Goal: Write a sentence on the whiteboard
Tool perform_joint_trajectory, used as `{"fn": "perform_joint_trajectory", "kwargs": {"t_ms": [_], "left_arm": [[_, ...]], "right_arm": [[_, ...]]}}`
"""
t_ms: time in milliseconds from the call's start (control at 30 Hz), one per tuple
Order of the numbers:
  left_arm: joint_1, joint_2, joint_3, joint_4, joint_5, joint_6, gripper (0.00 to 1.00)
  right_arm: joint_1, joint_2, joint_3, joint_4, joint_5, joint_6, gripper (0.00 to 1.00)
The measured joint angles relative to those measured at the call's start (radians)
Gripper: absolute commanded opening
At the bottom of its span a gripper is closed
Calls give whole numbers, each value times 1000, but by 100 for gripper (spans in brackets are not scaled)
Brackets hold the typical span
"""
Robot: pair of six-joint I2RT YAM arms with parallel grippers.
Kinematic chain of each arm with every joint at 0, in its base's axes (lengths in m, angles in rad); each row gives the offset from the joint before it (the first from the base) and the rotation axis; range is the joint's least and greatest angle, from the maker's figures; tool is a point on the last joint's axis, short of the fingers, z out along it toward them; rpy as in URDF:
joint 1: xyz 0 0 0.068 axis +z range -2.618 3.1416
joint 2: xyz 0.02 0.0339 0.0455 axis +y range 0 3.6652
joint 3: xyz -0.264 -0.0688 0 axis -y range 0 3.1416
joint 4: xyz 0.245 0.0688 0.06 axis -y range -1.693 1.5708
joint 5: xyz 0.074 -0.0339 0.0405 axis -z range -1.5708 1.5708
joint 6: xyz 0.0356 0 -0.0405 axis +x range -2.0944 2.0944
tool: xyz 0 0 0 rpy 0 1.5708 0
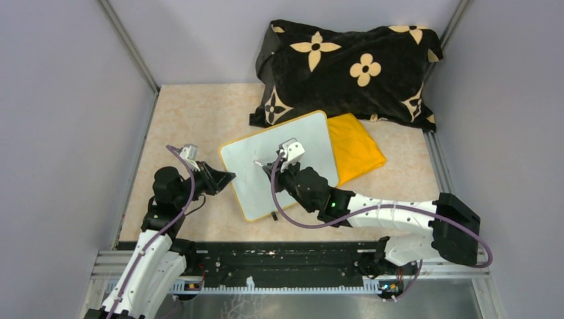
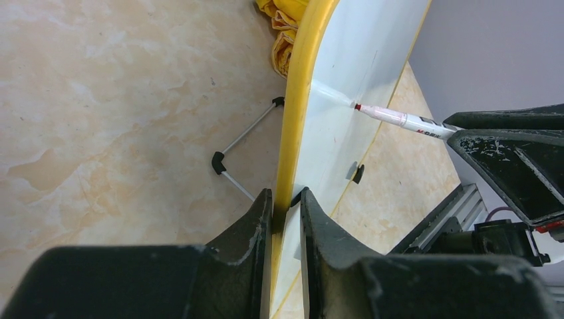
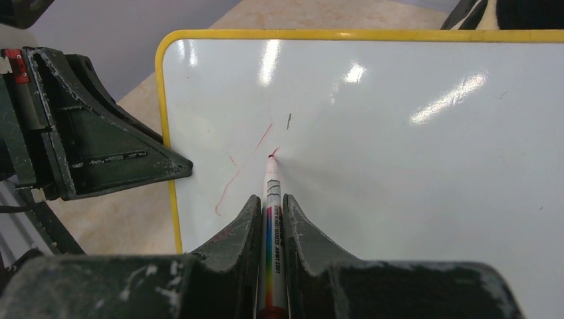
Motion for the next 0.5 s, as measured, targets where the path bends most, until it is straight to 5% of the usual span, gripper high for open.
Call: {"fn": "perform_joint_trajectory", "kwargs": {"t_ms": [500], "left_arm": [[0, 0, 0, 0, 0, 2, 0]], "right_arm": [[0, -53, -52, -44, 32, 18, 0]]}}
